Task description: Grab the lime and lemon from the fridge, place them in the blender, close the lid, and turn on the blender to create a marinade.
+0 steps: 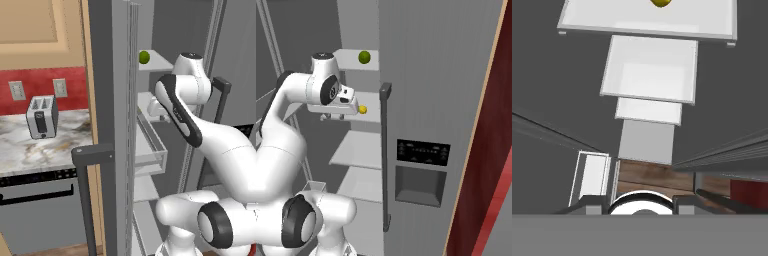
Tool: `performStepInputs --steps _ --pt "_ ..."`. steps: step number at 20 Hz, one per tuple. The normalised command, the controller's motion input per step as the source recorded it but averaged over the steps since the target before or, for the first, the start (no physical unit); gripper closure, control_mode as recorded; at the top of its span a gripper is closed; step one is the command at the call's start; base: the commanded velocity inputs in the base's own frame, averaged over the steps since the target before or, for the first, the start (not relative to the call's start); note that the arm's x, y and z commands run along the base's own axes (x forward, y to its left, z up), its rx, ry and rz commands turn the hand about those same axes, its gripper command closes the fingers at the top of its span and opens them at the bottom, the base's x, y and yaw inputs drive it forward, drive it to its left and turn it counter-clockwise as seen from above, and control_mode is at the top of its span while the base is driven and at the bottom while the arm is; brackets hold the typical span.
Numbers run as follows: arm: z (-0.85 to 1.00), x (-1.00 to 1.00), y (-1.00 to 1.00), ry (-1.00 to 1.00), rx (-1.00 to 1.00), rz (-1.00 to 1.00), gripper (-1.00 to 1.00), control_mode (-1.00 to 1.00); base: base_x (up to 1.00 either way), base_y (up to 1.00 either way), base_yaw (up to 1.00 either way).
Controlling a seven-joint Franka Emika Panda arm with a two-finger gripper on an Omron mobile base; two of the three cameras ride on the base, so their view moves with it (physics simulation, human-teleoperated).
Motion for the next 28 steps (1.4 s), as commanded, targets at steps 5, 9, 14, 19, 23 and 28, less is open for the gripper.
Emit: performStepInputs --steps 5,9,14,19,23,28 --pt "0.00 -0.22 0.07 -0.17 0.00 0.00 -1.00 -1.00 0.00 0.00 0.00" --pt "0.01 -0.02 0.13 -0.24 0.00 0.00 -1.00 -1.00 0.00 0.00 0.00" --pt "0.08 -0.24 0.10 -0.18 0.06 0.02 -1.00 -1.00 0.00 0.00 0.00" --pt "0.09 0.04 0.14 -0.03 0.19 0.06 -1.00 -1.00 0.00 0.00 0.00" --pt "0.03 0.95 -0.09 0.01 0.16 -0.01 -1.00 -1.00 0.00 0.00 0.00" --pt "-0.06 0.96 -0.44 0.00 0.01 -0.07 -1.00 -1.00 0.00 0.00 0.00"
